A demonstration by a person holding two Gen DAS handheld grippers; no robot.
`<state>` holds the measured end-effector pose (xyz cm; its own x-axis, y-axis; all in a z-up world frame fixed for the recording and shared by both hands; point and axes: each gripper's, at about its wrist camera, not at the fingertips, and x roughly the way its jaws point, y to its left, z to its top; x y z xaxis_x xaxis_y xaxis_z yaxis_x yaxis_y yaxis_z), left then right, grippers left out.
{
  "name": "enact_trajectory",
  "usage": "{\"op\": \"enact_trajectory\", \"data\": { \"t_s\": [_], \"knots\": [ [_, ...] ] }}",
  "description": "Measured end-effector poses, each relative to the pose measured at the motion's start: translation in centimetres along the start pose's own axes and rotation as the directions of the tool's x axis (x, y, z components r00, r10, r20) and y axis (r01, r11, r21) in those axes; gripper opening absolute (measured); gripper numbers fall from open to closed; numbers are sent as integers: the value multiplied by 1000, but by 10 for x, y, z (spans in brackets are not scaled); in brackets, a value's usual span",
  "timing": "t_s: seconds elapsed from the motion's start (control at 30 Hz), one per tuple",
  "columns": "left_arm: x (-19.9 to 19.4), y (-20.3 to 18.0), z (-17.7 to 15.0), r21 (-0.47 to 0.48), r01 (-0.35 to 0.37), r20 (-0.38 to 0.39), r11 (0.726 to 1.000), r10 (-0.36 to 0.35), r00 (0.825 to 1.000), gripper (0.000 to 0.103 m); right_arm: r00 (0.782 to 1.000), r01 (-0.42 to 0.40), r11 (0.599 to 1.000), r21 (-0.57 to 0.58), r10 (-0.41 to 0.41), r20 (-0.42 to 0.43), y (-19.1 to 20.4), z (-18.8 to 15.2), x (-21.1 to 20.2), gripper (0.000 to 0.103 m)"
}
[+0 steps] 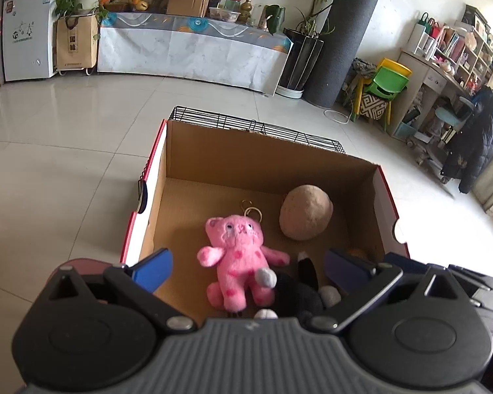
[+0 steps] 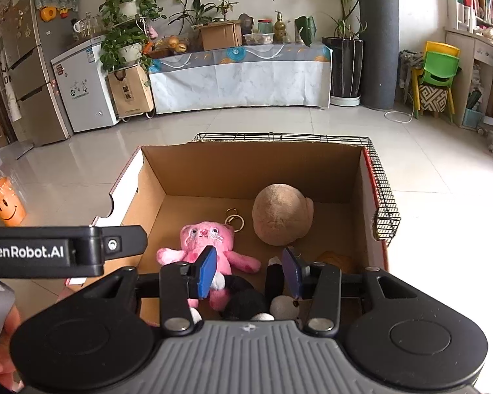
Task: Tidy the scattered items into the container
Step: 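Withdraw both grippers from the box and move to the hamster plush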
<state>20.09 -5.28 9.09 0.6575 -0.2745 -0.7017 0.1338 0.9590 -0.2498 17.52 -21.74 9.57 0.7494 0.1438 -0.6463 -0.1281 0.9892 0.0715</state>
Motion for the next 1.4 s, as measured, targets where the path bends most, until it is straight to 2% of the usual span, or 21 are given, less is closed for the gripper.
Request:
{"op": "enact_trajectory", "data": {
  "t_s": [0.2, 0.3, 0.47, 0.87, 1.0, 1.4],
  "knots": [
    [-12, 0, -9, -9, -4, -3, 1000, 4, 1000, 103, 1000, 7, 1000, 8, -7, -4, -1, -4, -17, 46],
    [-18, 0, -13, -11, -3, -2, 1000, 3, 1000, 103, 1000, 12, 1000, 12, -12, -14, -3, -10, -26, 52],
    [-31, 1, -21, 1, 3, 3, 1000, -3, 1000, 103, 999, 26, 999, 20, -25, -32, -6, -22, -41, 52],
    [-56, 2, -64, 47, 13, -55, 999, -10, 998, 103, 995, 33, 997, 73, -26, -100, -21, -47, -59, 52],
    [-54, 0, -76, 56, 16, -86, 998, -11, 996, 103, 992, 35, 995, 91, -23, -122, -26, -52, -59, 52],
    [-28, -7, -109, 91, 39, -189, 995, -21, 982, 103, 973, -23, 981, 191, 66, -222, -35, -70, -44, 53]
  ]
}}
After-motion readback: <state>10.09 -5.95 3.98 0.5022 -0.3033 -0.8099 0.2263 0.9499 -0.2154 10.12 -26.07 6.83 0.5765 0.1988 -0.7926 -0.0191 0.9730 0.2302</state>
